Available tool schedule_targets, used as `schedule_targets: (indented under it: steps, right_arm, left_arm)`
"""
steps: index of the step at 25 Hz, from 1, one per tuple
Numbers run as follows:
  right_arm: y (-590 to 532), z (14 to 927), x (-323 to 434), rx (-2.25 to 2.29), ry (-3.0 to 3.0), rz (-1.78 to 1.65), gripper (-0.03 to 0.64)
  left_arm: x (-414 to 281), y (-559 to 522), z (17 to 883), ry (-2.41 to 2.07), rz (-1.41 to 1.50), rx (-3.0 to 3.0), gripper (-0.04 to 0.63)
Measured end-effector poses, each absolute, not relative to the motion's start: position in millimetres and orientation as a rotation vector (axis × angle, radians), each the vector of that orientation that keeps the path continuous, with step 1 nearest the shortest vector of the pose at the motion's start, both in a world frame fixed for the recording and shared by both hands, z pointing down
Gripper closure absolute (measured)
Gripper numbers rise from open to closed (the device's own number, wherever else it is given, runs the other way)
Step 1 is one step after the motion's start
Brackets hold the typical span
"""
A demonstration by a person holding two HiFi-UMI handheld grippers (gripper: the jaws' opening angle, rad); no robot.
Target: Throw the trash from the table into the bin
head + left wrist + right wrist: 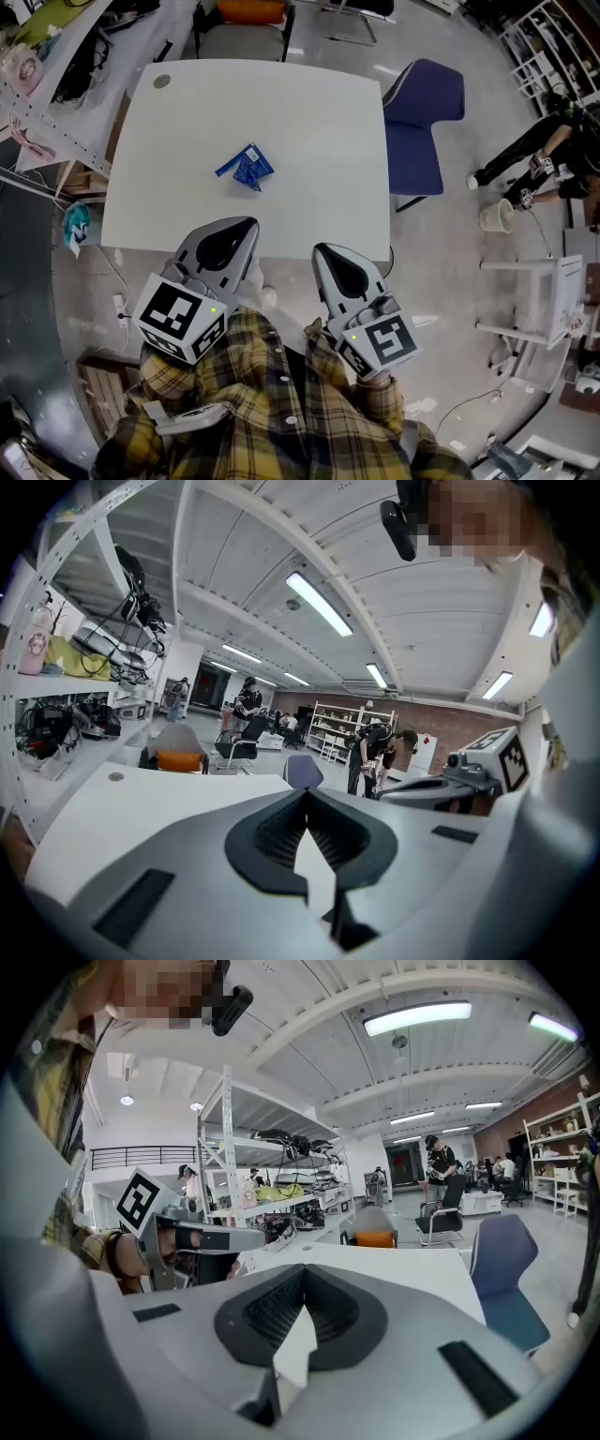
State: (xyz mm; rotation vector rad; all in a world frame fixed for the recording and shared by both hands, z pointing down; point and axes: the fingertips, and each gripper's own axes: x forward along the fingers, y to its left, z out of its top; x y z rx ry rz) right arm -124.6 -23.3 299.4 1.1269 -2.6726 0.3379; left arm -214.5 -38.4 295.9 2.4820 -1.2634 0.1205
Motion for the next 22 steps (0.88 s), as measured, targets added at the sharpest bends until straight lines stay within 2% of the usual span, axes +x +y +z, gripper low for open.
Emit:
schedule_targets:
  steps: [22]
  right_arm:
    - [-156.7,311.6,-188.9,1.037,-2.673,0.344,0.618]
  left_arm:
    - [-275.2,-159.7,372.6,-1.216,0.245,2.369,0.585]
